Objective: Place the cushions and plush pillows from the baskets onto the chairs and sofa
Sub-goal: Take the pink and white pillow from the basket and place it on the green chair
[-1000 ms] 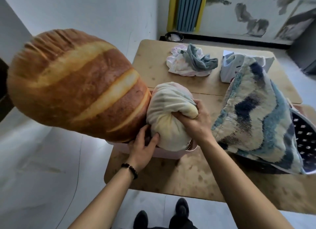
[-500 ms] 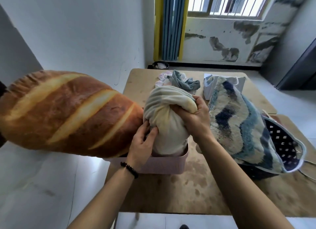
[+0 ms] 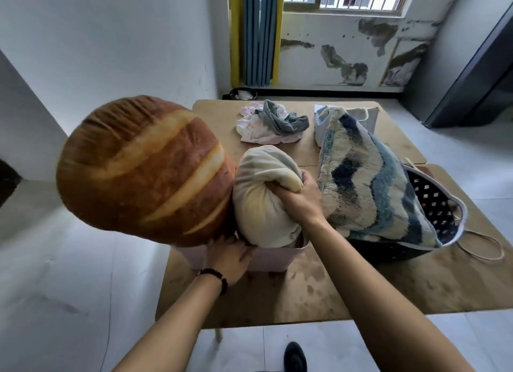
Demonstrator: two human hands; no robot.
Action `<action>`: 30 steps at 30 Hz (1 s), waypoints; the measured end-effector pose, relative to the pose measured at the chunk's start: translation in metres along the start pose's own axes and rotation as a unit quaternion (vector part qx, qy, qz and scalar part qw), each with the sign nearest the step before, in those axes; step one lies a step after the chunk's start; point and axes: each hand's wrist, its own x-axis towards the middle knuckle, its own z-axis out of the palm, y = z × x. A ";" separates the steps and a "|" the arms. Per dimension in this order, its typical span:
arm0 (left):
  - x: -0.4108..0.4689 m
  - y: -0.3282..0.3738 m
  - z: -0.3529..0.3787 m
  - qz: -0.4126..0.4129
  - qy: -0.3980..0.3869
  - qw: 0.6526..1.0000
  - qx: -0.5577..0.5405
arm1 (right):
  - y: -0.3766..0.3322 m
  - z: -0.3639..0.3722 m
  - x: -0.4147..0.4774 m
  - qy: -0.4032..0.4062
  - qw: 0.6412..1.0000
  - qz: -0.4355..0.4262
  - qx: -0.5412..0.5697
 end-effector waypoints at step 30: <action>-0.036 0.148 -0.134 0.049 0.218 0.581 -0.783 | -0.015 -0.251 -0.235 0.255 0.926 -0.095 0.263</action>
